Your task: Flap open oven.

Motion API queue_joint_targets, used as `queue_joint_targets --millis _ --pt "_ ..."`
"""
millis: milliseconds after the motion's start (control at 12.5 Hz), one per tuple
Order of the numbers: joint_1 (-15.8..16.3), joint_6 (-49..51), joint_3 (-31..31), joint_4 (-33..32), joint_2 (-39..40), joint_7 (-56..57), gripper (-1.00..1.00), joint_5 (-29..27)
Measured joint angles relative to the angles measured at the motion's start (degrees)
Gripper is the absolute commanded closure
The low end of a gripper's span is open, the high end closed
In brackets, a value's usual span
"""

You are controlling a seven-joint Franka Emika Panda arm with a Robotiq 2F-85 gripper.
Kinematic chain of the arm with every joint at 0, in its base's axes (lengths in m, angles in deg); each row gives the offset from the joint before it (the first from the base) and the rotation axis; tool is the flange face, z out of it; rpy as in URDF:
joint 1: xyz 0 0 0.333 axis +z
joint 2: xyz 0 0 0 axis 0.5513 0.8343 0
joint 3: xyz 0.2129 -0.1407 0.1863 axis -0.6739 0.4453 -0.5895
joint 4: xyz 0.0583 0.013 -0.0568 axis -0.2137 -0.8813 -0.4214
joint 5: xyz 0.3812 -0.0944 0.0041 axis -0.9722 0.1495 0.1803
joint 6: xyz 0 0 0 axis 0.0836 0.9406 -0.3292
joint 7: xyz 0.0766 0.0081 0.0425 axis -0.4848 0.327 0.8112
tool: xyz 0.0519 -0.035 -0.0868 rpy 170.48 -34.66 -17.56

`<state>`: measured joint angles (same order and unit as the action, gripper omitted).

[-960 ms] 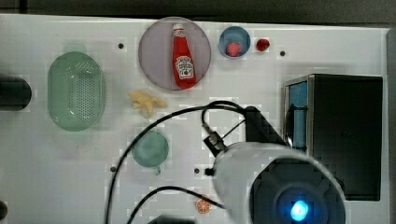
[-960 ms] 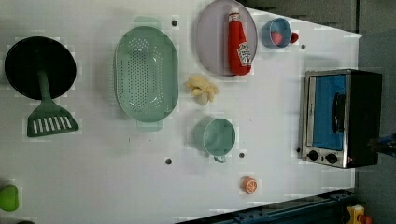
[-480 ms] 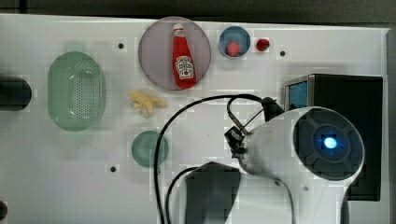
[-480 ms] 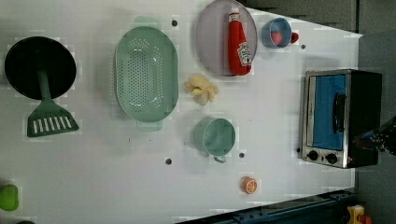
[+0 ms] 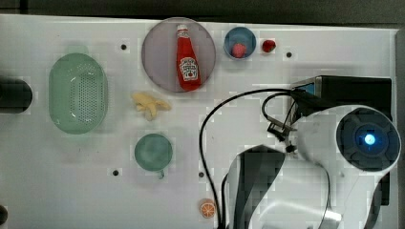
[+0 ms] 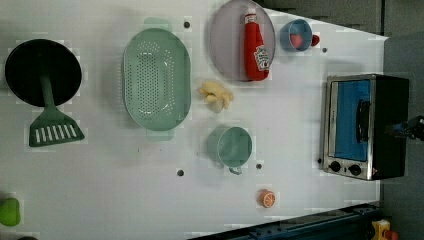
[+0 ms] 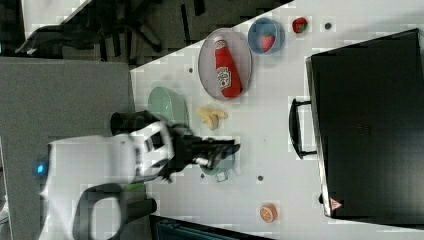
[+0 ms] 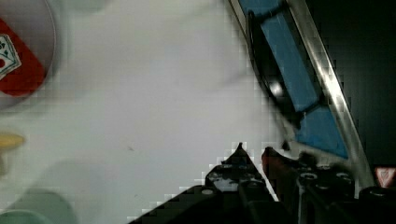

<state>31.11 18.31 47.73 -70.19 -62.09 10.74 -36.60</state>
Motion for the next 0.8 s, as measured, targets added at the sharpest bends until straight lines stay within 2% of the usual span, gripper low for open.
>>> queue_joint_targets --millis 400,800 --pt "0.19 -12.38 5.58 -3.92 5.53 18.69 0.65 1.78" --pt "-1.69 -17.5 9.93 -4.14 11.66 25.04 0.65 1.32"
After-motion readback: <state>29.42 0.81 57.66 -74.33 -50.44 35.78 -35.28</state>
